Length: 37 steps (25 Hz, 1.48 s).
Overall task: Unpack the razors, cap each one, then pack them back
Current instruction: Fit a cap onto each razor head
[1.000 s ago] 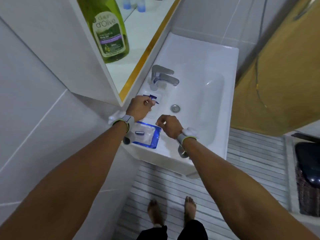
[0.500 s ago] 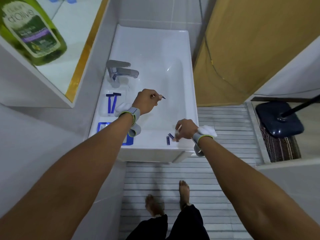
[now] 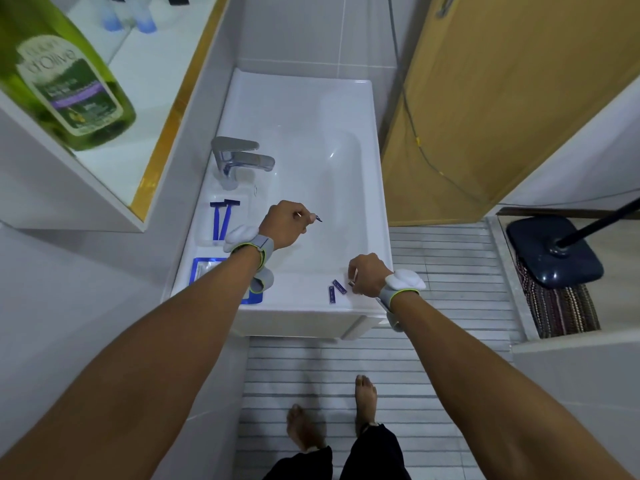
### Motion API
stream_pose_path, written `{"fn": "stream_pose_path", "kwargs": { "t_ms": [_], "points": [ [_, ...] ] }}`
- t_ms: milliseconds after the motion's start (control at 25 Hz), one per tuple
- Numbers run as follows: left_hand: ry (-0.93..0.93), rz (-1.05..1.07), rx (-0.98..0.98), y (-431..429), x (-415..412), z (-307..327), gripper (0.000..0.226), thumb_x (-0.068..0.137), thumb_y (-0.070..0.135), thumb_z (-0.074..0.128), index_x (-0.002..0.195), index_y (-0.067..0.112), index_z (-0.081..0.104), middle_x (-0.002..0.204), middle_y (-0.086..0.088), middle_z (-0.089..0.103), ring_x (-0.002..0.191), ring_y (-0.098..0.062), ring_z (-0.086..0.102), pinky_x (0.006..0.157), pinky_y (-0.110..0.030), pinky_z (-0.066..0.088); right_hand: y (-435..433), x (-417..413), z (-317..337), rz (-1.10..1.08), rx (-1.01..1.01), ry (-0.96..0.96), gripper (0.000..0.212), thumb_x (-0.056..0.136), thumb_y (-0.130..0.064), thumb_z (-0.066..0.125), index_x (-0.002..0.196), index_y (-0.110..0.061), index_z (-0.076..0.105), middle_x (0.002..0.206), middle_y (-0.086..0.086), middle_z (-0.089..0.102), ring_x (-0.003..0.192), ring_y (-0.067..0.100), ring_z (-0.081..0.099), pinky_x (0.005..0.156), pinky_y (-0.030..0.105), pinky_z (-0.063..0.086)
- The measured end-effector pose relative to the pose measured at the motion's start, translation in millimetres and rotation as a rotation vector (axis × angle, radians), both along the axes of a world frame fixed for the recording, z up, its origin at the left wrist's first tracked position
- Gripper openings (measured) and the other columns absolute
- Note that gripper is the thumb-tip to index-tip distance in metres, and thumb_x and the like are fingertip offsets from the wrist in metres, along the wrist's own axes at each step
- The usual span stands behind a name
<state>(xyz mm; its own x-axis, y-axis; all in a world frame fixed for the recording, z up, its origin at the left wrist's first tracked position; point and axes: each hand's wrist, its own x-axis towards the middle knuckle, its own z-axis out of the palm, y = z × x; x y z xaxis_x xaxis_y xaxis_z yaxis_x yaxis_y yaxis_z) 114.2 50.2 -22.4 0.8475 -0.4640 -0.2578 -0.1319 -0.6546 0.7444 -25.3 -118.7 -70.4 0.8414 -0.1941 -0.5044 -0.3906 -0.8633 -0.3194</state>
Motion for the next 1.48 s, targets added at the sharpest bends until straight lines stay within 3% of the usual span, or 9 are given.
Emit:
{"fn": "stream_pose_path", "kwargs": {
  "t_ms": [160,320,440,600,880,1040,1160,1280,1480],
  "points": [
    [0.01,0.01,0.004,1,3,2,0.026,0.093,0.03,0.061,0.092,0.008,0.074,0.082,-0.012,0.074,0.064,-0.01,0.058,0.057,-0.018,0.041,-13,10,-1,-0.171,0.189,-0.041,0.014,0.071,-0.006,0.071,0.085,-0.003,0.074,0.082,0.01,0.07,0.076,0.024,0.067,0.064,0.026,0.056],
    [-0.003,-0.009,-0.003,-1,11,20,0.021,0.092,0.031,0.062,0.083,0.016,0.073,0.077,-0.009,0.073,0.06,-0.011,0.056,0.056,-0.02,0.041,-32,30,17,-0.595,0.923,-0.111,0.016,0.08,0.004,0.067,0.095,0.006,0.07,0.087,0.011,0.067,0.08,0.022,0.064,0.083,0.03,0.059],
    [-0.021,-0.088,-0.026,-2,16,47,0.016,0.091,0.033,0.063,0.083,0.024,0.074,0.08,-0.008,0.074,0.069,-0.018,0.058,0.063,-0.025,0.045,-39,53,47,-0.655,1.353,-0.101,0.016,0.091,0.001,0.055,0.105,0.001,0.065,0.093,0.01,0.061,0.088,0.019,0.061,0.083,0.024,0.058],
    [-0.104,-0.185,0.003,-10,25,86,0.014,0.088,0.033,0.069,0.091,0.022,0.077,0.08,-0.004,0.076,0.075,-0.025,0.066,0.072,-0.033,0.053,-48,77,83,-0.623,1.594,-0.079,0.023,0.097,0.003,0.043,0.114,0.001,0.059,0.098,0.012,0.061,0.097,0.022,0.061,0.088,0.029,0.057],
    [-0.169,-0.121,-0.06,-26,31,125,0.013,0.083,0.028,0.077,0.087,0.016,0.075,0.075,-0.007,0.076,0.071,-0.015,0.07,0.074,-0.032,0.056,-50,105,119,-0.507,1.636,-0.076,0.032,0.098,0.002,0.041,0.129,0.005,0.051,0.107,0.014,0.061,0.098,0.022,0.06,0.094,0.03,0.053],
    [-0.177,-0.095,-0.048,-30,31,125,0.012,0.083,0.03,0.077,0.085,0.018,0.074,0.071,-0.007,0.075,0.072,-0.034,0.068,0.071,-0.046,0.058,-54,111,124,-0.484,1.649,-0.064,0.034,0.098,0.003,0.041,0.131,0.005,0.049,0.108,0.014,0.061,0.097,0.022,0.059,0.093,0.03,0.053],
    [-0.173,-0.088,-0.033,-33,29,124,0.01,0.083,0.029,0.077,0.085,0.02,0.075,0.073,-0.006,0.075,0.075,-0.036,0.068,0.072,-0.047,0.058,-58,113,122,-0.472,1.634,-0.061,0.034,0.098,0.003,0.042,0.13,0.005,0.05,0.108,0.014,0.061,0.097,0.021,0.059,0.093,0.029,0.053],
    [-0.159,-0.086,-0.022,-35,27,125,0.01,0.083,0.031,0.076,0.086,0.021,0.076,0.075,-0.004,0.076,0.075,-0.035,0.067,0.07,-0.043,0.057,-62,115,121,-0.466,1.617,-0.067,0.034,0.097,0.001,0.045,0.13,0.004,0.051,0.11,0.013,0.062,0.099,0.02,0.06,0.093,0.029,0.053],
    [-0.164,-0.034,-0.057,-40,25,128,0.016,0.085,0.033,0.074,0.089,0.018,0.076,0.076,-0.007,0.075,0.067,-0.019,0.06,0.064,-0.029,0.048,-66,114,119,-0.455,1.626,-0.071,0.036,0.097,0.0,0.046,0.132,0.006,0.049,0.112,0.014,0.061,0.101,0.02,0.06,0.094,0.029,0.053]
  ]
}}
